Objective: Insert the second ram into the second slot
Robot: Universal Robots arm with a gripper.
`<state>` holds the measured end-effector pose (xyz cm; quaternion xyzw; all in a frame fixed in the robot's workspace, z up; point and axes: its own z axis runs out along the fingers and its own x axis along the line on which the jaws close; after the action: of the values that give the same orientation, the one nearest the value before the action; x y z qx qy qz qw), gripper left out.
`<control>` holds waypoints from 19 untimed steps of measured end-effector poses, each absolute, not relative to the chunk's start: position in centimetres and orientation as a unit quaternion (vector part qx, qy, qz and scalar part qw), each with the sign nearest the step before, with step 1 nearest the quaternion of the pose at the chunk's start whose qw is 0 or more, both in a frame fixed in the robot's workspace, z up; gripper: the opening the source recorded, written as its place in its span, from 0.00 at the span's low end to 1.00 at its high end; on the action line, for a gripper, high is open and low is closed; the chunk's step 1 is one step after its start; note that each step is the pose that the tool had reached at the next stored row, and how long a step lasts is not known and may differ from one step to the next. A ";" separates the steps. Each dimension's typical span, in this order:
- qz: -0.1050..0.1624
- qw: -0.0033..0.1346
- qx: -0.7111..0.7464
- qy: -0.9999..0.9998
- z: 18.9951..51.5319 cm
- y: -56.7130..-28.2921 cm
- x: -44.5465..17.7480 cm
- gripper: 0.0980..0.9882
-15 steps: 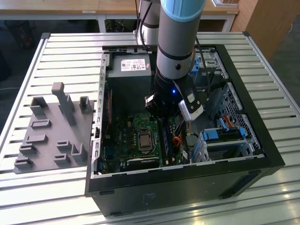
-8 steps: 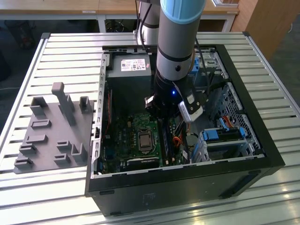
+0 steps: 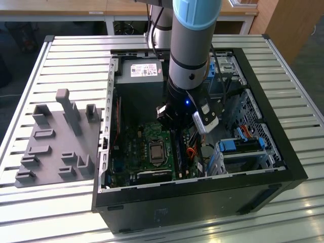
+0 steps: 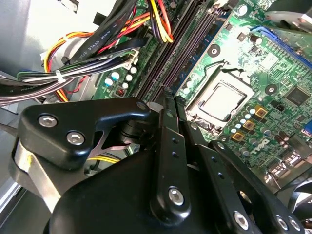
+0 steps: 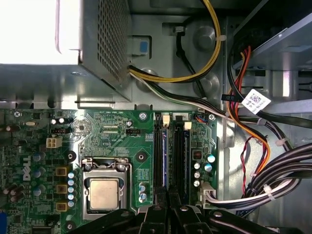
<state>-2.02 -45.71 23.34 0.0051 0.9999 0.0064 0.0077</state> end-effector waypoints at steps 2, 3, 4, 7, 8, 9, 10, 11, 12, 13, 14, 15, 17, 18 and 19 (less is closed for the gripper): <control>0.007 0.008 0.005 1.000 23.3 -45.7 -2.0 0.04; 0.007 0.008 0.005 1.000 23.3 -45.7 -2.0 0.04; 0.007 0.008 0.005 1.000 23.3 -45.7 -2.0 0.04; 0.007 0.008 0.005 1.000 23.3 -45.7 -2.0 0.04; 0.007 0.008 0.005 1.000 23.3 -45.7 -2.0 0.04; 0.007 0.008 0.006 1.000 23.2 -45.7 -2.0 0.04; 0.007 0.008 0.006 1.000 23.2 -45.7 -2.0 0.04; 0.007 0.008 0.006 1.000 23.2 -45.7 -2.0 0.04; 0.007 0.008 0.006 1.000 23.1 -45.7 -2.0 0.04; 0.007 0.008 0.006 1.000 23.1 -45.7 -2.0 0.04; 0.007 0.008 0.006 1.000 23.1 -45.7 -2.0 0.04; 0.007 0.008 0.006 1.000 23.0 -45.7 -2.0 0.04; 0.006 0.008 0.006 1.000 23.0 -45.7 -2.0 0.04; 0.006 0.008 0.006 1.000 23.0 -45.7 -2.0 0.04; 0.006 0.008 0.006 1.000 23.0 -45.7 -2.0 0.04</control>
<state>-1.99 -45.71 23.01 0.0062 0.9999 0.0064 0.0077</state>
